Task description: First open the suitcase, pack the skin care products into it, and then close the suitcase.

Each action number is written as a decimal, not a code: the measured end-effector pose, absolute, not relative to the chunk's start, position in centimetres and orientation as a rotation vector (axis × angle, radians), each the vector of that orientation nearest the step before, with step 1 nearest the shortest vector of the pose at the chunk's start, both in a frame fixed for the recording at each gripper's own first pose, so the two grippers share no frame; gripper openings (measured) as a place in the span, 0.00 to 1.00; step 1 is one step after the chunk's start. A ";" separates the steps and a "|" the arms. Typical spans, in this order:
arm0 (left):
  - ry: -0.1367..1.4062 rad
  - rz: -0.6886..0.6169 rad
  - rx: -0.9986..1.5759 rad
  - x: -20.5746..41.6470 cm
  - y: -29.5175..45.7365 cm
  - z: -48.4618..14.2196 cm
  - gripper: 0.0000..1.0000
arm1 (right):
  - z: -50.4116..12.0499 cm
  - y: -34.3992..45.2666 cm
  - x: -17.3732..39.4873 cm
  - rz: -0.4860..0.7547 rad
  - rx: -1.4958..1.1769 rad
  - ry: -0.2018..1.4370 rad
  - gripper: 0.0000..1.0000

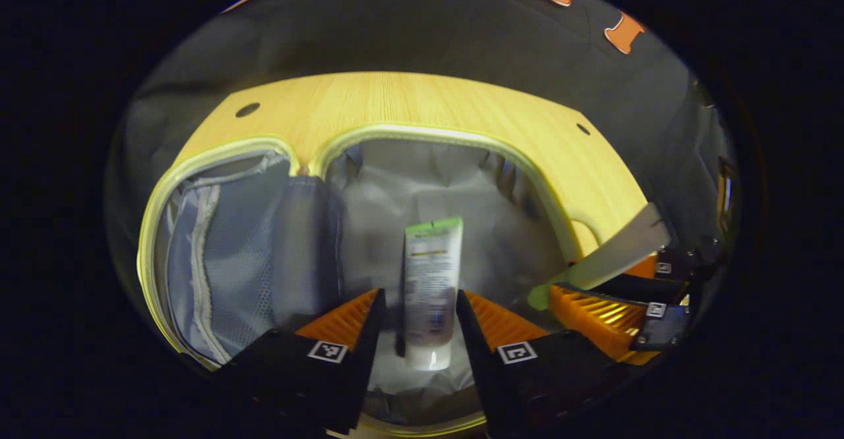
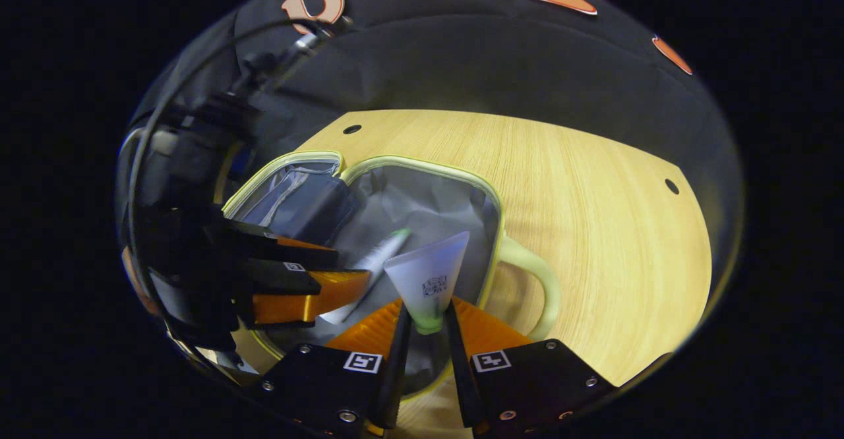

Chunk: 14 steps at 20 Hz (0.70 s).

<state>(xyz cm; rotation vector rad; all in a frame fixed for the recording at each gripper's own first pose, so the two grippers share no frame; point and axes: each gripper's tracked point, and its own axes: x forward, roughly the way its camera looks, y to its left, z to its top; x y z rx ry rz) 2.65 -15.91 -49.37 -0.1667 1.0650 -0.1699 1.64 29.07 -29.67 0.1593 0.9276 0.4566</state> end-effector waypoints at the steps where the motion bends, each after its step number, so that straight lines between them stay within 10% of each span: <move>1: 1.004 -0.159 -0.155 3.0 -15.0 -48.0 0.72 | -29.8 29.3 1.7 0.461 0.171 0.935 0.36; 14: 0.666 0.263 -0.101 0.9 6.3 -39.5 0.92 | -30.5 30.8 2.2 0.425 0.269 1.020 0.49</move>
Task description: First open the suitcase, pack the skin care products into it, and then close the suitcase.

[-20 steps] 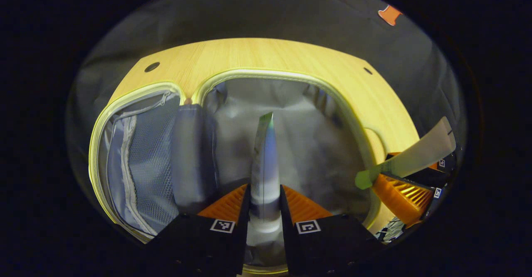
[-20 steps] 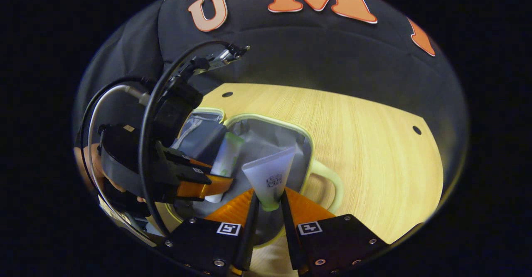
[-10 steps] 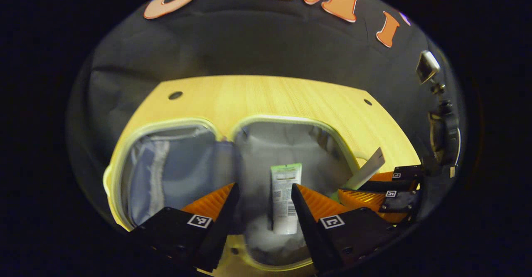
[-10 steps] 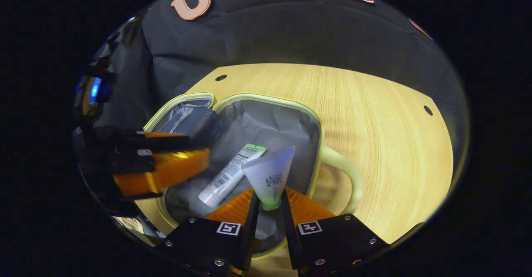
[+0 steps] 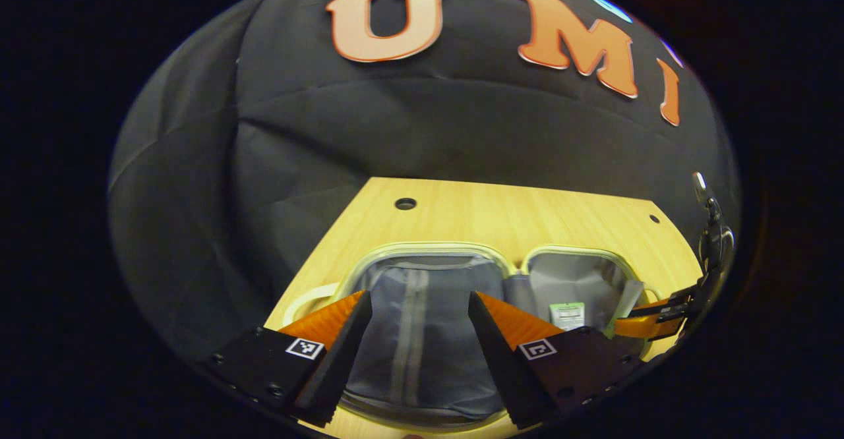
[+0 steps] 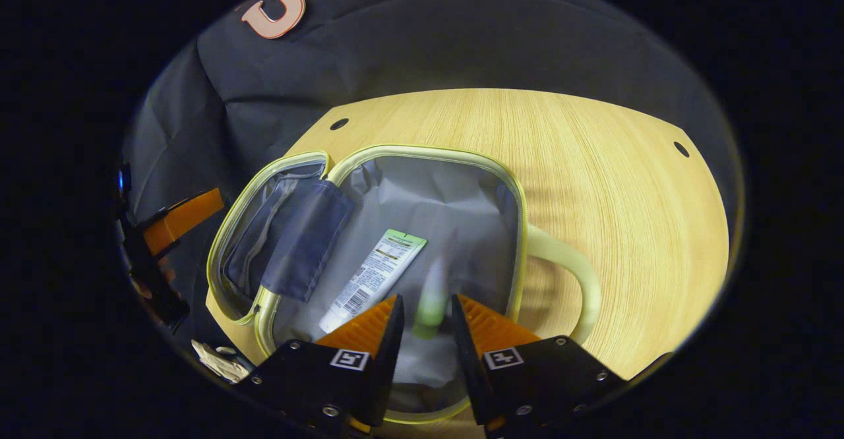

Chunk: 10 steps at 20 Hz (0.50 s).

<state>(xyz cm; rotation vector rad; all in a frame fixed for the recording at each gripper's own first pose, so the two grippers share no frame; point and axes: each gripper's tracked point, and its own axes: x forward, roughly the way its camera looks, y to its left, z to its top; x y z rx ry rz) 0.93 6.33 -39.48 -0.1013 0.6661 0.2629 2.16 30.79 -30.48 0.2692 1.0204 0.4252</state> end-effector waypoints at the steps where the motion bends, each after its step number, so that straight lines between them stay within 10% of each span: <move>1: 0.659 0.284 -0.098 0.7 8.1 -39.7 0.92 | -30.1 30.7 2.2 0.420 0.266 1.006 0.49; 4: 0.663 0.344 -0.082 -0.4 12.4 -40.7 0.92 | -28.9 29.5 2.5 0.397 0.234 0.937 0.76; 10: 0.646 0.420 -0.126 -0.7 18.7 -43.1 0.92 | -23.1 23.0 4.1 0.260 0.132 0.711 0.84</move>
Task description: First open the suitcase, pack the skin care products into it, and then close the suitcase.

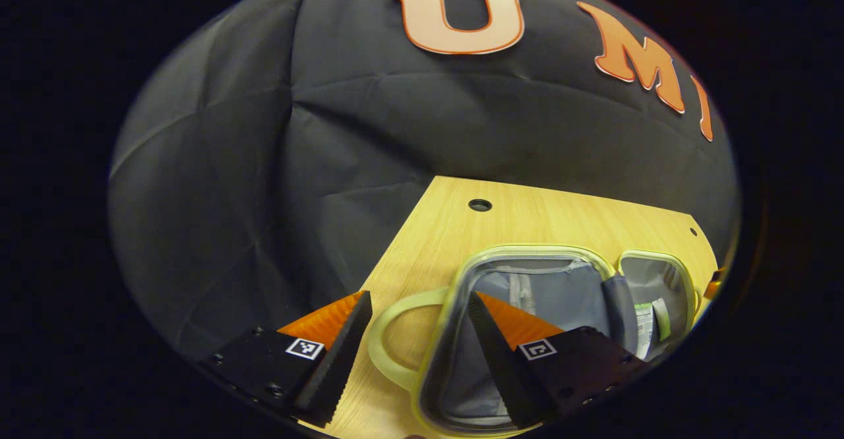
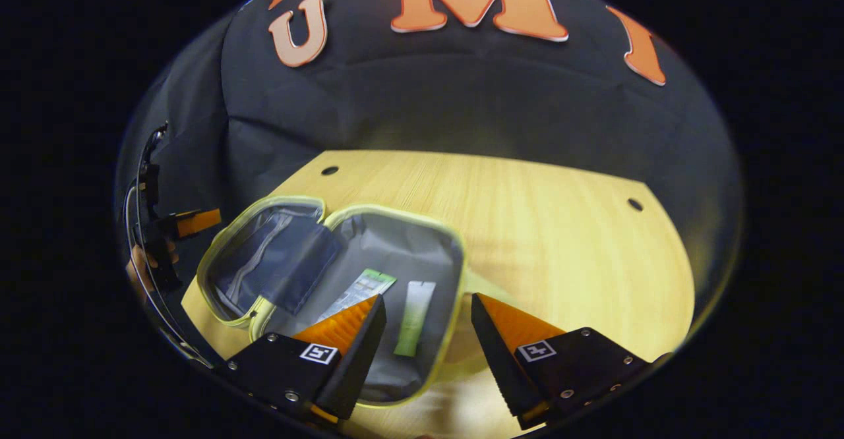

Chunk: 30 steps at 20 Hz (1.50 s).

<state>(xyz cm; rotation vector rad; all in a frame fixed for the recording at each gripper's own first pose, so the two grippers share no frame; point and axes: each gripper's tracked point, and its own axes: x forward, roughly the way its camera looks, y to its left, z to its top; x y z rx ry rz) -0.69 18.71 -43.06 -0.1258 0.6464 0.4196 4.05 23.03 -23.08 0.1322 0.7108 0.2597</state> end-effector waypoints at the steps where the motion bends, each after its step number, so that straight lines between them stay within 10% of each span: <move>1: 0.641 0.437 -0.165 -0.8 19.5 -43.4 0.92 | -21.9 21.6 4.2 0.227 0.121 0.680 0.84; 15: 0.860 0.343 -0.477 -0.2 22.1 -52.0 0.92 | -9.5 1.8 1.8 -0.244 -0.145 0.369 0.90; 21: 0.996 0.240 -0.370 -1.0 21.6 -53.1 0.17 | -4.6 -1.9 -0.5 -0.316 -0.274 0.284 0.91; 30: 0.801 0.236 -0.215 0.1 20.5 -42.3 0.12 | -3.7 -3.3 -0.5 -0.326 -0.232 0.227 0.92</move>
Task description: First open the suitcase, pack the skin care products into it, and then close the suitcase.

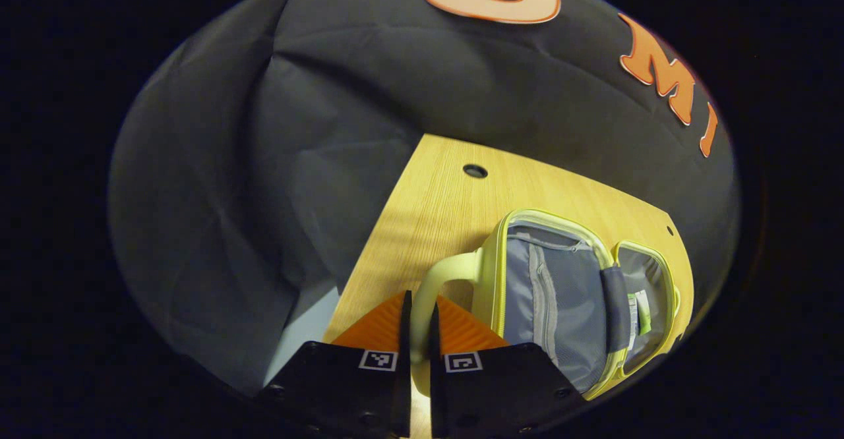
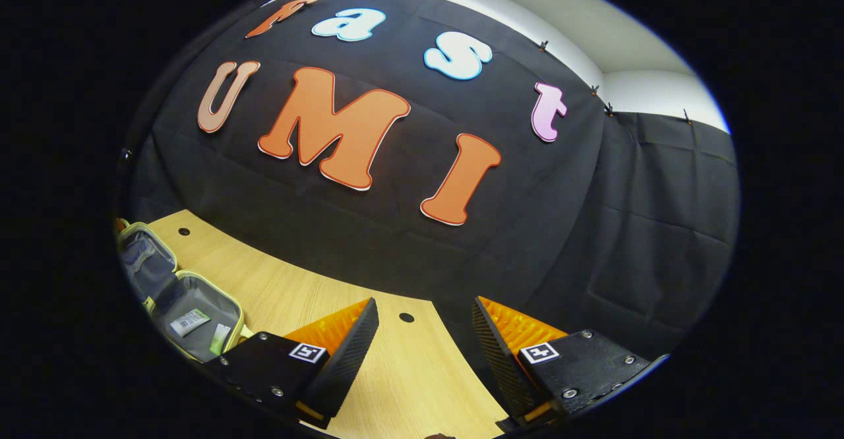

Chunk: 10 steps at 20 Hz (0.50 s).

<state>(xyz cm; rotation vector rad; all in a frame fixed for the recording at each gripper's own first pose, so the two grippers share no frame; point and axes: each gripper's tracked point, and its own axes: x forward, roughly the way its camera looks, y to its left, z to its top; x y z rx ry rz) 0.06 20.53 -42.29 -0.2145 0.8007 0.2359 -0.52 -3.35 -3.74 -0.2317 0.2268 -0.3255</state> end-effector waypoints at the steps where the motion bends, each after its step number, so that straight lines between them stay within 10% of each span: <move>1: 0.770 0.229 -0.210 0.2 19.9 -40.6 0.12 | -3.7 -3.1 -0.3 -0.314 -0.232 0.218 0.92; 10: 0.570 0.182 -0.204 1.3 11.8 -28.3 0.11 | -4.3 0.1 2.2 -0.122 -0.154 0.150 0.94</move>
